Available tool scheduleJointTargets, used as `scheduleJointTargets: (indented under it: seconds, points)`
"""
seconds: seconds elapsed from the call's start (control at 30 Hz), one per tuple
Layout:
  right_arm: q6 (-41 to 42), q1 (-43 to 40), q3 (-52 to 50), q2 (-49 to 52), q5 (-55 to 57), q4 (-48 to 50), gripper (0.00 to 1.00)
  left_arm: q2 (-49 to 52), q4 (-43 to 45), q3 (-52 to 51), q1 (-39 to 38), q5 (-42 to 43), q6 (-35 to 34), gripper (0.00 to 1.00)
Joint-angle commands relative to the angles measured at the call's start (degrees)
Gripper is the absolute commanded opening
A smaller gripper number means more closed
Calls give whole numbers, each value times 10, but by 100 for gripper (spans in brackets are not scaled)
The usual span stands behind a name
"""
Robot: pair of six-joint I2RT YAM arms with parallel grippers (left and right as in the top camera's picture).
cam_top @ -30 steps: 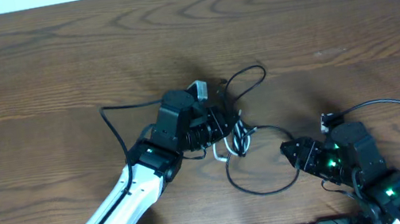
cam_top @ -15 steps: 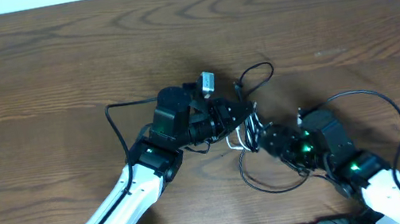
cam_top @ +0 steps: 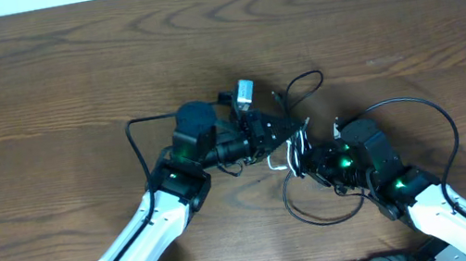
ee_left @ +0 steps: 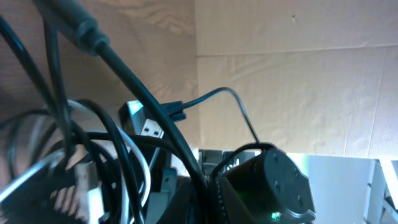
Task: Untangle cables
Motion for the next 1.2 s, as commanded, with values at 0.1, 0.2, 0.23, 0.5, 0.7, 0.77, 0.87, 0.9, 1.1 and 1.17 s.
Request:
scheduleJointTargets:
  seconds: [0.1, 0.2, 0.23, 0.5, 0.7, 0.77, 0.87, 0.9, 1.1, 1.17]
  points:
    - [-80, -44, -24, 14, 72, -84, 1, -14, 30, 21, 83, 108, 57, 8]
    - [-101, -67, -24, 9, 72, -96, 1, -14, 17, 21, 108, 125, 96, 8]
    - [-111, -74, -24, 7, 72, -97, 1, -14, 5, 21, 113, 125, 109, 8]
    - [-170, -127, -24, -38, 70, -133, 1, -14, -149, 21, 119, 97, 240, 8]
    - [-189, -134, -24, -96, 42, -141, 1, -14, -325, 21, 117, -126, 276, 8]
    - [-197, -134, -24, -115, 30, -140, 1, -14, -379, 21, 117, -202, 276, 8]
    - [-205, -134, -24, -137, 18, -138, 1, -14, -424, 21, 117, -252, 276, 8]
    - [-206, -134, -24, -145, 13, -137, 1, -14, -432, 21, 117, -258, 276, 8]
    - [-209, -134, -24, -192, -15, -117, 1, -13, -438, 21, 116, -262, 276, 8]
    - [-233, -134, -24, -207, -11, -112, 1, -13, -438, 21, 114, -268, 276, 8]
